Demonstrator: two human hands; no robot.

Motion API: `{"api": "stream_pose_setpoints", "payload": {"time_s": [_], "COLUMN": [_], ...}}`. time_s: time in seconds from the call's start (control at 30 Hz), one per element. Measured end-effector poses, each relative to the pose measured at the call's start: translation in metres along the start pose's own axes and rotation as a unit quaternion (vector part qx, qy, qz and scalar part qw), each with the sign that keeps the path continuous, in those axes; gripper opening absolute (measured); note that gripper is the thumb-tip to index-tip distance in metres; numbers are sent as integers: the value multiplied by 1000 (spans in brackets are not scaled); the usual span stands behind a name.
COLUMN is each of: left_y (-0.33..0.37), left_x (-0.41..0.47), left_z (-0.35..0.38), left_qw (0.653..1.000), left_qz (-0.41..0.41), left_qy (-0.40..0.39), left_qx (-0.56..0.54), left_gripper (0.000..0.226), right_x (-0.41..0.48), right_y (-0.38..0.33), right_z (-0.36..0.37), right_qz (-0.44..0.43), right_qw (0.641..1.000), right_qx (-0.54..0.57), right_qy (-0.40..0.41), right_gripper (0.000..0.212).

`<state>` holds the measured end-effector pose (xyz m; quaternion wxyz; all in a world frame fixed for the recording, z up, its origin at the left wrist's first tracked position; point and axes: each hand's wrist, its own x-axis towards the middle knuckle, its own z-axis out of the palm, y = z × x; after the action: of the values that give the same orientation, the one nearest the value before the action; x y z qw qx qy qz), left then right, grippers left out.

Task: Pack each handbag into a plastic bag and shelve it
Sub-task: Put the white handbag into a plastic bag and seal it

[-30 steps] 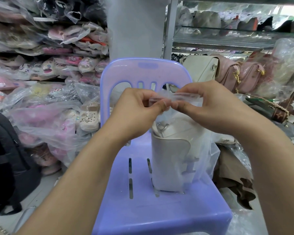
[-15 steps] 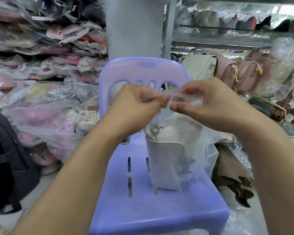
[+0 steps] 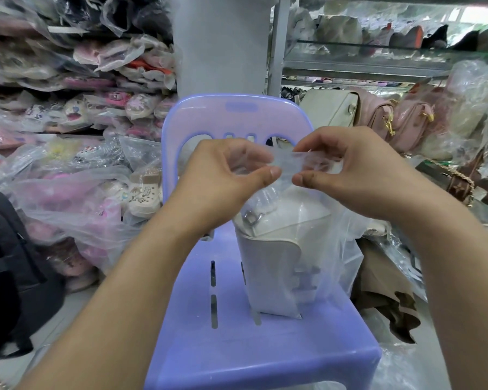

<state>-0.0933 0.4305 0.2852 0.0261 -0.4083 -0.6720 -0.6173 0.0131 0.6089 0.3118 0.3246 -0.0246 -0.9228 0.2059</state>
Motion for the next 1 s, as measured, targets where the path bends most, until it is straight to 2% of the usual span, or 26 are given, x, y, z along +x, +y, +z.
{"api": "stream_pose_setpoints", "payload": {"time_s": [0.23,0.37,0.53,0.73,0.8,0.87,1.0], "left_y": [-3,-1,8,4,2,0,-1], "left_x": [4,3,-3,1,2,3,4], "left_z": [5,6,4,9,10,10,2], "left_qw": [996,988,984,963,955,962,985], "left_qz": [33,34,16,36,44,41,26], "left_qy": [11,0,-17,31,37,42,27], "left_qx": [82,149,179,265,291,266,171], "left_gripper": [8,8,9,6,6,3,15], "right_x": [-2,-1,0,0,-2,-2,-2], "right_y": [10,7,2,5,7,8,13], "right_z": [-5,0,5,0,-3,-4,-3], "right_qz": [31,20,8,22,36,41,51], "right_qw": [998,998,999,997,996,996,995], "right_qx": [-40,-56,-48,-71,-75,-74,-82], "right_qy": [-26,-17,-14,-19,-14,-6,13], "right_gripper": [6,7,7,7,16,24,26]}}
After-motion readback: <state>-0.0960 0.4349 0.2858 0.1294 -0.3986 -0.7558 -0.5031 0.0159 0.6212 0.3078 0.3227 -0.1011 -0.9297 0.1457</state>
